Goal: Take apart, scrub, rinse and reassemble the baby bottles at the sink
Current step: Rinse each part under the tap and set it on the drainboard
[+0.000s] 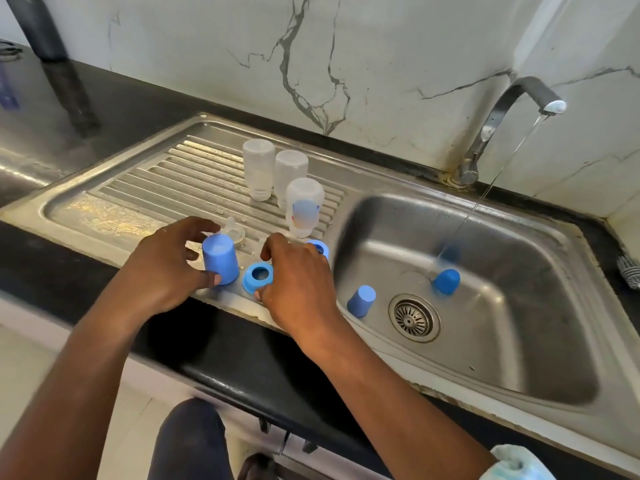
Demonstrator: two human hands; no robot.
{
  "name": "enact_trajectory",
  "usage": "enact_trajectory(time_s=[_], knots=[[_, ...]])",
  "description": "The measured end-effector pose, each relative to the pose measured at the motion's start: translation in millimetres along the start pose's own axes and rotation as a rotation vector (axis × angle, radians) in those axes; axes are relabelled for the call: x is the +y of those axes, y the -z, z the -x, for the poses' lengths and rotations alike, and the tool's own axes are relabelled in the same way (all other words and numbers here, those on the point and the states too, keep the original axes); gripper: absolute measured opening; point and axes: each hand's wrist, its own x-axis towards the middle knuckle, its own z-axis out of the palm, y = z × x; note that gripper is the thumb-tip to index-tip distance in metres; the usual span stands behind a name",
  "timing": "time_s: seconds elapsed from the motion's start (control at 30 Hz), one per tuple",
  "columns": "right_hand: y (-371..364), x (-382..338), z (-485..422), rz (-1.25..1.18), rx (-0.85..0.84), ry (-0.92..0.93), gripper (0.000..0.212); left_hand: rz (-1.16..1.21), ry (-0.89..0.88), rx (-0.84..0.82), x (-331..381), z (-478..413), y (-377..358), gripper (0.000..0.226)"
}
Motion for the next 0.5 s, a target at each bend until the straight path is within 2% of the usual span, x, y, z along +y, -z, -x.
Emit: enact_trajectory(time_s=[0.07,0.1,0.17,0.23,0.3,0.4,0.5], knots=[[12,1,6,-0.005,0.052,0.017,0.034,-0.054,-0.024,0.018,4,3,4,0.072],[21,3,10,-0.042,0.093,0.012,0.032,-0.06,-0.053,0.059,10,5,6,0.069],[43,12,15,-0.154,0.183,-0.027,0.025,-0.028,-0.138,0.173,29,11,8,0.05],[66,33,15,-0.237,0.258,-0.107,0.019,0.082,-0.24,0.213,60,18,0,0.031],[88,67,10,-0.261,0.281,-0.198,0.019,0.182,-0.336,0.16,93,20,-20,0.02],[105,131,1,-0.207,0.265,-0.334,0.016,0.163,-0.471,0.023,135,6,-65,0.015],[92,189,-10,-0.055,0.118,-0.45,0.026,0.085,-0.51,-0.088,166,-27,-120,0.021]])
